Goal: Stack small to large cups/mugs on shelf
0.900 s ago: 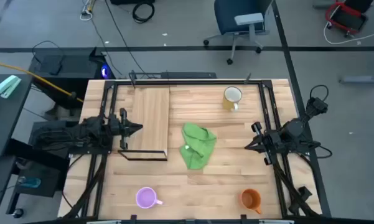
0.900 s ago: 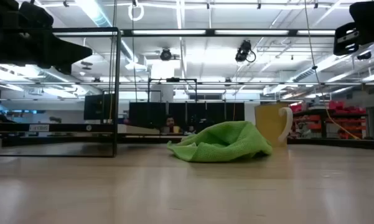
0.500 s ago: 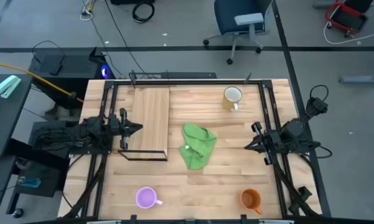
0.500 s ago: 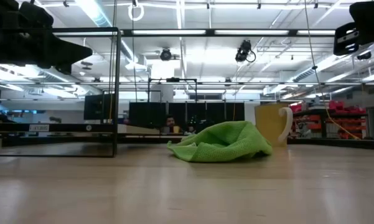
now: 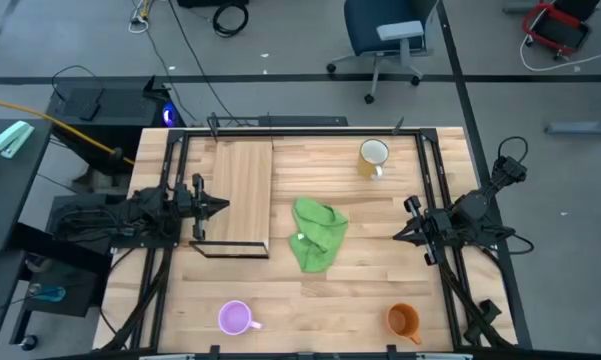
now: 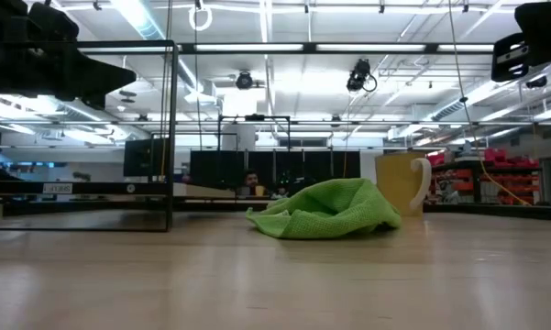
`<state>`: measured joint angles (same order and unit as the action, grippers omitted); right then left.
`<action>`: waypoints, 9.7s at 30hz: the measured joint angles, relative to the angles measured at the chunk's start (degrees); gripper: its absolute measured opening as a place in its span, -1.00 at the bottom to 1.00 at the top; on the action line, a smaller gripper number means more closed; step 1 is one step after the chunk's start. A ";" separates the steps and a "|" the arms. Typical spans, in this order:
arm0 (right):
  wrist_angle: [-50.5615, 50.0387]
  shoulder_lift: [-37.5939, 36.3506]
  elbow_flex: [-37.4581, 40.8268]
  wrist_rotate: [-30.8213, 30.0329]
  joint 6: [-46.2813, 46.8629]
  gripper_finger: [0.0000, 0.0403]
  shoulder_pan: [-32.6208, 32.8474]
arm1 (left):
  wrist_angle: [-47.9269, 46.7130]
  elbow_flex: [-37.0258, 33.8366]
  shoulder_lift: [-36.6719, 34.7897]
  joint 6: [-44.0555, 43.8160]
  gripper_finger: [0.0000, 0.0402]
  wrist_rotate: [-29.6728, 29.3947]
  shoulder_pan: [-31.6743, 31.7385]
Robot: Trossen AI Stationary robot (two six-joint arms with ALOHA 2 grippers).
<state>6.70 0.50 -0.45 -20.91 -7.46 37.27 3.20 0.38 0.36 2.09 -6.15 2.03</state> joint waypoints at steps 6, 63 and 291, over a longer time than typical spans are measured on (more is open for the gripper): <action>0.00 -0.01 0.00 0.00 -0.02 -0.93 0.01 | 0.00 0.00 0.02 0.00 -0.82 0.00 0.00; 0.15 0.00 -0.01 0.00 0.00 -0.93 -0.01 | 0.04 0.00 0.00 0.02 -0.84 -0.02 0.01; 0.13 0.00 0.00 -0.02 7.82 -0.93 -0.01 | -69.34 97.02 99.97 -44.98 -0.94 5.73 -45.07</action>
<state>6.83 0.50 -0.45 -20.92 0.36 37.26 -66.14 97.40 100.33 -42.89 -0.42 -43.05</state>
